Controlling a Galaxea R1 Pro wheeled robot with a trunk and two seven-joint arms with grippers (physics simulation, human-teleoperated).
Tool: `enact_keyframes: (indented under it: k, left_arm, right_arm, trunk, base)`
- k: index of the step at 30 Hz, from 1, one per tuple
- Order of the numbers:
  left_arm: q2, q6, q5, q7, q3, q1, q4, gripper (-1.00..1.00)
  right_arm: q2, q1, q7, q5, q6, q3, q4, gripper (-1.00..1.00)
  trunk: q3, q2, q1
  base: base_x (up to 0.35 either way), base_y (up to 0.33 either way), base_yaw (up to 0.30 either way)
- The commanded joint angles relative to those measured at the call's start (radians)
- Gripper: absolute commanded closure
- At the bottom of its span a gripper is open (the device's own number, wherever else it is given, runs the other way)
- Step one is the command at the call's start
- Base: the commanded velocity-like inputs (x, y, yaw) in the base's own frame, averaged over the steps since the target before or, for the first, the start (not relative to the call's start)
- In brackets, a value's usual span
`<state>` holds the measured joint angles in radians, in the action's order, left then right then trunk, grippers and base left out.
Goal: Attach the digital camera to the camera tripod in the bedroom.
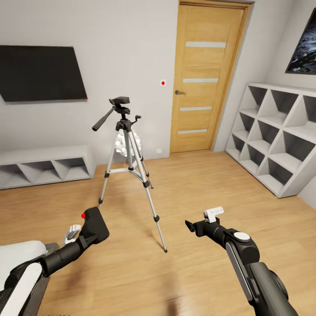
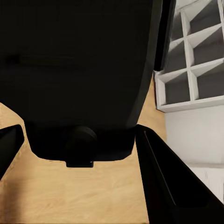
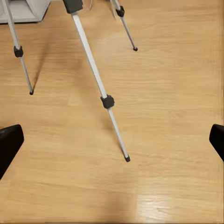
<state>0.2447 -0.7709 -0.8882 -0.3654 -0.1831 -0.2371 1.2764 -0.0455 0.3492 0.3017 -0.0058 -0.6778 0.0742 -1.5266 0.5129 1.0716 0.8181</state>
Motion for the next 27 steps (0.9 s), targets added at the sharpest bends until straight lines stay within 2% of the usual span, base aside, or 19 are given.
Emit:
enact_keyframes:
  k: [1,3,4,12,13,16,17,19,20,21,22,23,25,26,27]
  left_arm:
    - [0.006,-0.008,-0.001,0.003,-0.005,-0.001,0.006,1.0]
    - [0.017,-0.01,-0.001,0.011,-0.01,-0.001,0.017,1.0]
    - [0.024,-0.011,-0.001,0.013,-0.013,-0.001,0.061,1.0]
    - [0.025,-0.011,-0.001,0.014,-0.015,-0.001,0.063,1.0]
    - [0.024,-0.011,-0.001,0.014,-0.015,-0.001,0.063,1.0]
    - [0.024,-0.011,-0.002,0.014,-0.015,0.0,0.063,1.0]
    - [0.023,-0.011,-0.005,0.013,-0.015,0.002,0.063,1.0]
    - [0.022,-0.011,-0.007,0.012,-0.017,0.009,0.063,1.0]
    - [0.02,-0.011,-0.008,0.01,-0.02,0.024,0.066,1.0]
    - [0.018,-0.01,-0.009,-0.007,-0.023,0.055,0.07,1.0]
    - [0.018,-0.009,-0.009,-0.017,-0.024,0.064,0.07,1.0]
    - [0.017,-0.004,-0.009,-0.037,-0.027,0.081,0.071,1.0]
    - [0.017,0.003,-0.009,-0.056,-0.036,0.097,0.07,1.0]
    - [0.015,0.008,-0.009,-0.069,-0.047,0.111,0.07,1.0]
    - [0.011,0.012,-0.009,-0.077,-0.055,0.121,0.069,1.0]
  right_arm:
    - [-0.004,-0.005,-0.004,-0.001,-0.004,0.0,0.0,-1.0]
    - [-0.005,-0.016,-0.015,-0.001,-0.002,0.0,0.001,-1.0]
    - [-0.005,-0.053,-0.032,-0.001,-0.001,0.0,0.003,-1.0]
    - [-0.005,-0.053,-0.038,0.001,-0.001,0.001,0.011,-1.0]
    - [0.0,-0.05,-0.039,0.001,0.0,0.001,0.024,-1.0]
    - [0.034,-0.029,-0.043,0.005,0.0,0.0,0.067,-1.0]
    - [0.058,-0.011,-0.052,0.007,0.004,-0.001,0.098,-1.0]
    - [0.084,0.021,-0.078,0.007,0.012,-0.001,0.142,-1.0]
    - [0.114,0.066,-0.122,0.008,0.026,-0.002,0.203,-1.0]
    - [0.156,0.15,-0.205,0.004,0.068,-0.003,0.323,-1.0]
    - [0.168,0.18,-0.234,0.003,0.089,-0.003,0.368,-1.0]
    - [0.187,0.24,-0.289,0.0,0.145,-0.002,0.461,-1.0]
    - [0.201,0.295,-0.334,-0.006,0.212,-0.002,0.553,-1.0]
    - [0.216,0.338,-0.368,-0.015,0.273,-0.002,0.632,-1.0]
    - [0.22,0.367,-0.39,-0.025,0.32,-0.001,0.684,-1.0]
  trunk:
    - [0.0,0.001,0.0]
    - [-0.001,0.001,0.0]
    - [-0.002,0.001,0.0]
    - [-0.007,0.001,0.0]
    - [-0.007,0.001,0.0]
    - [-0.009,0.001,0.0]
    - [-0.01,0.001,0.0]
    - [-0.011,0.001,0.0]
    - [-0.012,0.001,0.0]
    - [-0.012,0.001,0.0]
    - [-0.013,0.001,0.0]
    - [-0.013,0.001,0.0]
    - [-0.014,0.001,0.0]
    - [-0.015,0.001,0.0]
    - [-0.015,0.001,0.0]
  base:
    - [0.0,0.0,0.219]
    - [0.0,0.0,0.234]
    - [0.0,0.0,0.248]
    - [0.0,0.0,0.256]
    - [0.0,0.0,0.26]
    - [0.0,0.0,0.262]
    - [0.0,0.0,0.263]
    - [0.0,0.0,0.263]
    - [0.0,0.0,0.264]
    - [0.0,0.0,0.265]
    - [0.0,0.0,0.266]
    - [0.0,0.0,0.266]
    - [0.0,0.0,0.266]
    - [0.0,0.0,0.267]
    - [0.0,0.0,0.267]
